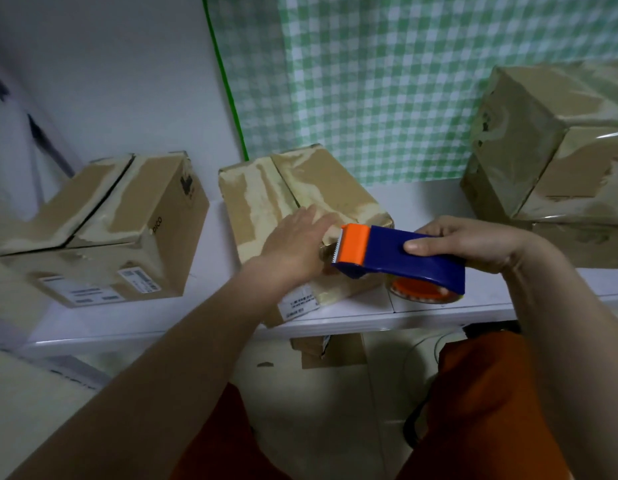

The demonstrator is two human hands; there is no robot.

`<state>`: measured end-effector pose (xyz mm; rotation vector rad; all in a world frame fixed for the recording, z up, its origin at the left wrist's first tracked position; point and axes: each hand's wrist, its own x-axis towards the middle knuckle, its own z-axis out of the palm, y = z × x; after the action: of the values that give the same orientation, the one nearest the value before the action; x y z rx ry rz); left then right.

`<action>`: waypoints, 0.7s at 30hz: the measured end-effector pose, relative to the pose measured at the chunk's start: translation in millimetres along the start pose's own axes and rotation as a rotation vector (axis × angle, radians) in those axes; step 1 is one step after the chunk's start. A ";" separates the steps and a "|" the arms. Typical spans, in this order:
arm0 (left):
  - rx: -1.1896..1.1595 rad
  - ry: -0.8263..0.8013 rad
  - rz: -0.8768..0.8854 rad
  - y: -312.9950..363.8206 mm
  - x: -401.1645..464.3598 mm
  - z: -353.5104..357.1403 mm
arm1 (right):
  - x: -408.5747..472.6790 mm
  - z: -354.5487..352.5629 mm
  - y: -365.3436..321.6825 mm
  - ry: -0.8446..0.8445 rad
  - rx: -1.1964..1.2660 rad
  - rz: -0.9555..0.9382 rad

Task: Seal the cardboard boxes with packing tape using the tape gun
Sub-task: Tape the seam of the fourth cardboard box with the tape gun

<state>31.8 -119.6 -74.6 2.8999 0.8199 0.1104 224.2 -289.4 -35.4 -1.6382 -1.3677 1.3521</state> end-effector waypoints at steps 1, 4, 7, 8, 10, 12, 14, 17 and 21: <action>0.054 0.000 -0.062 5.7 2.8 5.3 | 1.8 1.8 -0.1 0.000 0.019 -0.012; 0.170 0.007 -0.111 13.6 7.5 15.1 | 5.6 3.5 0.6 0.013 0.076 -0.030; 0.237 0.044 -0.049 5.6 5.9 19.5 | 5.7 2.8 0.4 -0.006 0.083 -0.015; 0.263 0.060 -0.025 1.4 5.4 21.4 | 5.7 3.0 0.4 -0.019 0.081 -0.010; 0.297 0.081 0.022 -6.9 4.7 21.5 | 7.6 3.9 0.8 -0.032 0.080 -0.005; 0.301 0.056 0.077 -17.7 0.9 15.0 | 10.6 4.9 1.1 -0.041 0.093 0.001; 0.290 0.037 0.137 -31.1 -3.7 6.8 | 13.1 6.6 -0.1 -0.049 0.103 0.002; 0.294 0.023 0.178 -46.6 -4.6 3.1 | 16.5 10.0 -3.6 -0.070 0.100 0.004; -0.158 0.081 0.109 -40.9 -16.5 -2.7 | 21.6 13.5 -7.9 -0.101 0.108 -0.004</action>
<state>-3.6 -93.4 -78.3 2.8048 0.6327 0.2912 207.8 -268.8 -39.2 -1.5138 -1.3298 1.4973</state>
